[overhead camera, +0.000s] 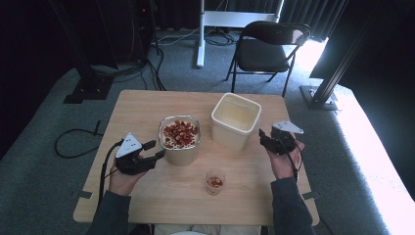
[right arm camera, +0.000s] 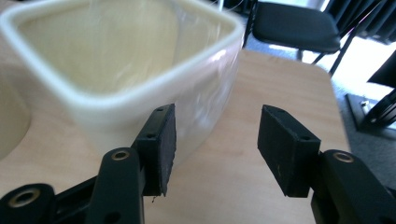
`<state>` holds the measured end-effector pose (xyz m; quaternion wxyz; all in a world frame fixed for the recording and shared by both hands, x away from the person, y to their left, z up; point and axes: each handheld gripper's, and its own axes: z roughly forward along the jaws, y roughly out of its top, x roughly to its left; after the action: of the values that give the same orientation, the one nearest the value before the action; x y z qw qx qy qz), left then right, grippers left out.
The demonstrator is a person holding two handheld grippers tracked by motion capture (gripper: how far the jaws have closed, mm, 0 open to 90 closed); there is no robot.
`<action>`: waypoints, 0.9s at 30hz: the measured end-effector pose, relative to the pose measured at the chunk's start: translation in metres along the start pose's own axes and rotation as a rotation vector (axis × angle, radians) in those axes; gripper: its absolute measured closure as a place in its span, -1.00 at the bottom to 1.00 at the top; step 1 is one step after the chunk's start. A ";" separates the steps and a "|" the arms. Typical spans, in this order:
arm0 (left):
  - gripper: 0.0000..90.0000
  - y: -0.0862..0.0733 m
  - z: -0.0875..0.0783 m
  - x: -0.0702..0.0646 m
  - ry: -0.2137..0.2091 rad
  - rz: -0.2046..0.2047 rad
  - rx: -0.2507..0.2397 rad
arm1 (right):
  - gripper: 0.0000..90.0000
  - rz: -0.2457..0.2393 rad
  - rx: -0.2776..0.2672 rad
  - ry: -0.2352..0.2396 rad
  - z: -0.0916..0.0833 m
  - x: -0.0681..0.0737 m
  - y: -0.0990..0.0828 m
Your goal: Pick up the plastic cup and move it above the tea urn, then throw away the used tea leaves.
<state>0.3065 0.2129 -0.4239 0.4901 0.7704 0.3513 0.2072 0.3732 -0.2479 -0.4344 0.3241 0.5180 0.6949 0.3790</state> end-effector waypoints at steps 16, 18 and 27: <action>-0.20 -0.027 0.023 -0.023 -0.111 0.009 0.033 | -0.07 -0.044 0.112 0.133 -0.001 0.030 -0.076; -0.26 -0.032 0.031 -0.032 -0.157 0.025 0.049 | -0.08 -0.045 0.125 0.136 0.002 0.033 -0.080; -0.38 -0.048 0.065 -0.063 -0.333 0.063 0.066 | -0.10 -0.077 0.150 0.154 0.005 0.042 -0.086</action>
<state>0.2914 0.1396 -0.4937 0.5094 0.8202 0.2478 0.0805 0.3263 -0.2215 -0.5135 0.2444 0.4831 0.7635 0.3520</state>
